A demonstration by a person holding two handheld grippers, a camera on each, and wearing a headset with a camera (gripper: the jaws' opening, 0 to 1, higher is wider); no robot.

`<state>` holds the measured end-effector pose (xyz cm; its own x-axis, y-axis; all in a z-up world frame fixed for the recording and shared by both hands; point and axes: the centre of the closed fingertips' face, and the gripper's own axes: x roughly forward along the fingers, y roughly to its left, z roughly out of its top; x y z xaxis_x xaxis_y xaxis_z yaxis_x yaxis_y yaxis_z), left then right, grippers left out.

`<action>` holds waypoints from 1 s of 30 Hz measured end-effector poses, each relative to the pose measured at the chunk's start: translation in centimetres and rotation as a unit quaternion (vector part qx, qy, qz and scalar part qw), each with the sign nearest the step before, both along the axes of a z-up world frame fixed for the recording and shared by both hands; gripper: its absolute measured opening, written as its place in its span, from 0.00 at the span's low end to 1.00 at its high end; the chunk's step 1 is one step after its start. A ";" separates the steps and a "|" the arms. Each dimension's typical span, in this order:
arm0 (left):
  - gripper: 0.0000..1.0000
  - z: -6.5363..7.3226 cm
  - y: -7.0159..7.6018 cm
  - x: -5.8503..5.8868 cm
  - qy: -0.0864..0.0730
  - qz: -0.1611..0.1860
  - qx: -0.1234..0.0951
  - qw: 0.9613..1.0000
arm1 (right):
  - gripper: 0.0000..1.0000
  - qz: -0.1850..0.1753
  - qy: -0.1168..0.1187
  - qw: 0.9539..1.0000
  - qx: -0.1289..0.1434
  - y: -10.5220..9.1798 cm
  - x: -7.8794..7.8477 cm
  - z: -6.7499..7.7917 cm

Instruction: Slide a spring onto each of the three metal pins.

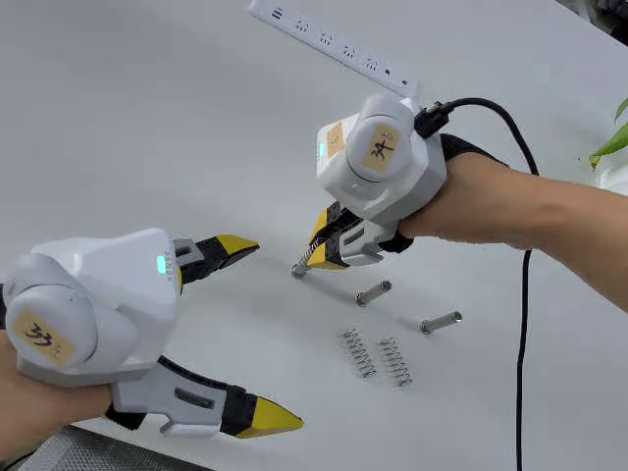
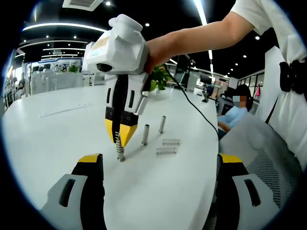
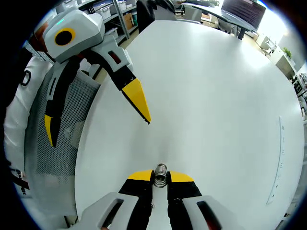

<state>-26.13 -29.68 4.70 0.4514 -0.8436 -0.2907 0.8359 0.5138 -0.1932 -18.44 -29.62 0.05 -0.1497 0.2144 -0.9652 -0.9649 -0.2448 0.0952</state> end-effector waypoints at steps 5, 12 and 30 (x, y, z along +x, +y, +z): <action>0.97 0.0 0.0 0.0 0.002 0.000 -0.001 1.000 | 0.07 0.000 0.000 1.000 0.000 0.1 0.0 -0.3; 0.97 0.1 0.0 0.0 0.003 0.002 -0.003 1.000 | 0.08 0.001 -0.001 1.000 0.000 0.0 -0.2 -0.9; 0.96 -0.1 0.3 -0.1 0.004 0.003 -0.005 1.000 | 0.08 -0.001 -0.005 1.000 0.000 0.1 -0.2 -1.9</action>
<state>-26.19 -29.37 4.63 0.4533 -0.8440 -0.2867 0.8314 0.5163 -0.2052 -18.64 -29.53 -1.85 -0.1401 0.2149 -0.9665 -0.9663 -0.2426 0.0861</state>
